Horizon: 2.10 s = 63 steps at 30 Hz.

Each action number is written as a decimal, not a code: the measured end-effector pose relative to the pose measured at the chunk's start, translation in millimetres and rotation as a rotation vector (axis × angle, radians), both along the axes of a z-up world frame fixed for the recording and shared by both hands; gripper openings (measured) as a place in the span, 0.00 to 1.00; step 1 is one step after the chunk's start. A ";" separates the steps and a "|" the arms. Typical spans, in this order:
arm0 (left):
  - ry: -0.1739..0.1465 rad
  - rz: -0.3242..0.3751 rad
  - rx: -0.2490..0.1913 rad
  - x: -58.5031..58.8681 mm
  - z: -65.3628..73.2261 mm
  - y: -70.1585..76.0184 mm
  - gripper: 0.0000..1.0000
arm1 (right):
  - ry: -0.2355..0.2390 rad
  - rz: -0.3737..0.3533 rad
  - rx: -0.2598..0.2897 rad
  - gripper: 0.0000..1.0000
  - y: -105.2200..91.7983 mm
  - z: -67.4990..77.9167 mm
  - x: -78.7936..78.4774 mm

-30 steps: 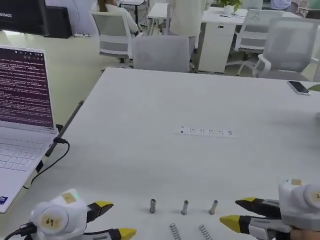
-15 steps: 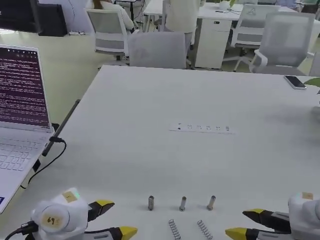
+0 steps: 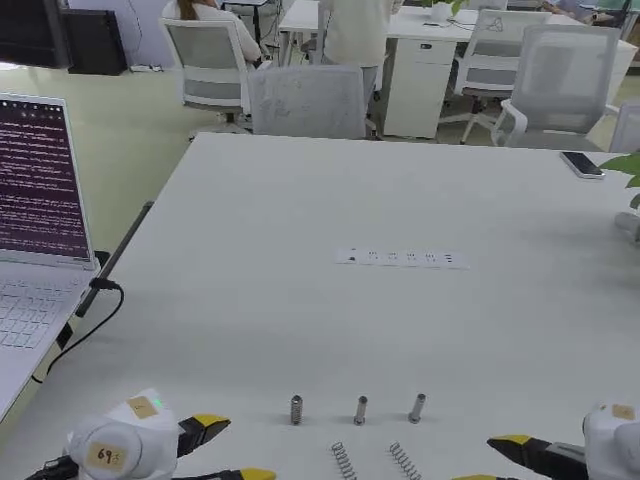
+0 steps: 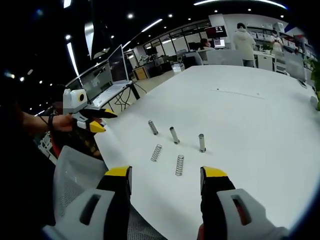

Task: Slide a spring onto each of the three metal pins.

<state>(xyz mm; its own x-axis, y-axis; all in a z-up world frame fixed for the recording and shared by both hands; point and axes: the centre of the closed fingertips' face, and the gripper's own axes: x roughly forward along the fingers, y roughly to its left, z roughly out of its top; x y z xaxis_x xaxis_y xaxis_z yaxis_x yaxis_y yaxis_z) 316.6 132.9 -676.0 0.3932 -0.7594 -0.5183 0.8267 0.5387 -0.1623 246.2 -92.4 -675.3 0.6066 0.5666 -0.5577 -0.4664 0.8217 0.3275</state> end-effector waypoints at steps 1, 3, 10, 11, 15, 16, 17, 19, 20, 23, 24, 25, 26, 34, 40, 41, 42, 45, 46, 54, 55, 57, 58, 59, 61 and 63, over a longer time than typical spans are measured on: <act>0.001 -0.001 -0.001 -0.1 -0.5 -0.8 0.48 | 0.001 0.002 0.001 0.54 0.4 -0.2 -1.0; 0.006 0.001 -0.002 -0.1 -2.3 -2.4 0.48 | 0.005 0.000 0.003 0.54 0.5 -0.9 -2.9; 0.034 0.003 -0.006 -0.9 -10.4 -12.0 0.47 | 0.019 -0.019 0.007 0.56 -2.3 -4.1 -6.9; 0.037 0.001 -0.007 -1.3 -10.9 -13.9 0.47 | 0.022 -0.019 0.007 0.56 -2.1 -4.5 -8.3; 0.054 0.000 -0.014 -0.6 -16.7 -23.2 0.47 | 0.025 -0.027 0.015 0.57 -3.0 -6.4 -10.6; 0.061 0.003 -0.020 -0.6 -17.7 -25.4 0.46 | 0.024 -0.027 0.015 0.57 -2.9 -6.5 -11.1; 0.067 0.005 -0.021 -0.5 -19.8 -28.4 0.46 | 0.025 -0.027 0.015 0.57 -2.6 -6.7 -11.7; 0.076 0.003 -0.020 -0.4 -24.0 -33.5 0.45 | 0.027 -0.023 0.016 0.56 -1.0 -6.4 -13.1; 0.079 0.002 -0.019 -0.7 -25.6 -35.5 0.45 | 0.028 -0.022 0.017 0.56 -0.5 -6.6 -14.0; 0.089 -0.011 -0.014 -2.3 -31.0 -44.5 0.45 | 0.031 -0.025 0.019 0.56 -1.2 -8.3 -15.4; 0.090 -0.014 -0.013 -2.5 -32.1 -46.5 0.45 | 0.032 -0.027 0.019 0.56 -0.9 -8.1 -16.6; 0.092 -0.017 -0.012 -2.6 -33.5 -48.7 0.44 | 0.033 -0.027 0.020 0.56 -1.0 -8.3 -17.0; 0.093 -0.021 -0.009 -2.9 -35.0 -50.7 0.44 | 0.034 -0.027 0.020 0.56 -1.1 -8.6 -17.5; 0.115 -0.052 0.011 -5.6 -49.4 -70.2 0.42 | 0.033 -0.035 0.024 0.56 -5.4 -7.1 -20.3; 0.129 -0.060 0.021 -5.8 -58.4 -81.9 0.40 | 0.032 -0.039 0.020 0.56 -8.3 -6.7 -21.1; 0.134 -0.058 0.019 -5.5 -59.3 -84.6 0.40 | 0.033 -0.038 0.021 0.56 -8.1 -6.5 -21.7; 0.137 -0.056 0.018 -5.0 -60.0 -86.1 0.40 | 0.033 -0.038 0.021 0.56 -7.9 -6.4 -22.0; 0.141 -0.053 0.023 -3.7 -63.5 -91.7 0.38 | 0.038 -0.036 0.020 0.56 -7.7 -7.9 -23.0; 0.143 -0.054 0.024 -3.8 -64.3 -93.5 0.37 | 0.038 -0.035 0.019 0.56 -7.5 -8.1 -23.2; 0.150 -0.061 0.070 -2.0 -76.2 -105.5 0.34 | 0.038 -0.032 0.016 0.57 -7.4 -8.4 -24.2; 0.158 -0.054 0.074 -1.7 -78.1 -107.5 0.33 | 0.040 -0.031 0.014 0.57 -7.3 -8.6 -24.8; 0.168 -0.037 0.079 -0.4 -81.5 -111.2 0.33 | 0.043 -0.032 0.013 0.57 -7.8 -8.9 -25.5; 0.173 -0.032 0.080 -0.2 -82.6 -112.9 0.33 | 0.044 -0.035 0.013 0.57 -8.5 -9.2 -25.5; 0.179 -0.022 0.080 0.1 -84.4 -115.5 0.32 | 0.044 -0.037 0.015 0.57 -8.4 -8.6 -25.7; 0.190 -0.005 0.081 0.1 -86.4 -119.7 0.32 | 0.043 -0.037 0.015 0.57 -8.6 -7.8 -25.7; 0.191 0.004 0.100 -0.3 -89.8 -121.6 0.30 | 0.042 -0.036 0.009 0.57 -9.6 -7.8 -25.9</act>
<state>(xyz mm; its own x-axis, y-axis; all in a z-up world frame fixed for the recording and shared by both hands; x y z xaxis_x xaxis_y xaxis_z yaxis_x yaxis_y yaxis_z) 316.3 11.2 -765.9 0.2840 -0.6988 -0.6566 0.7838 0.5636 -0.2608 220.3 -102.0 -683.1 0.6024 0.5501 -0.5784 -0.4224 0.8345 0.3538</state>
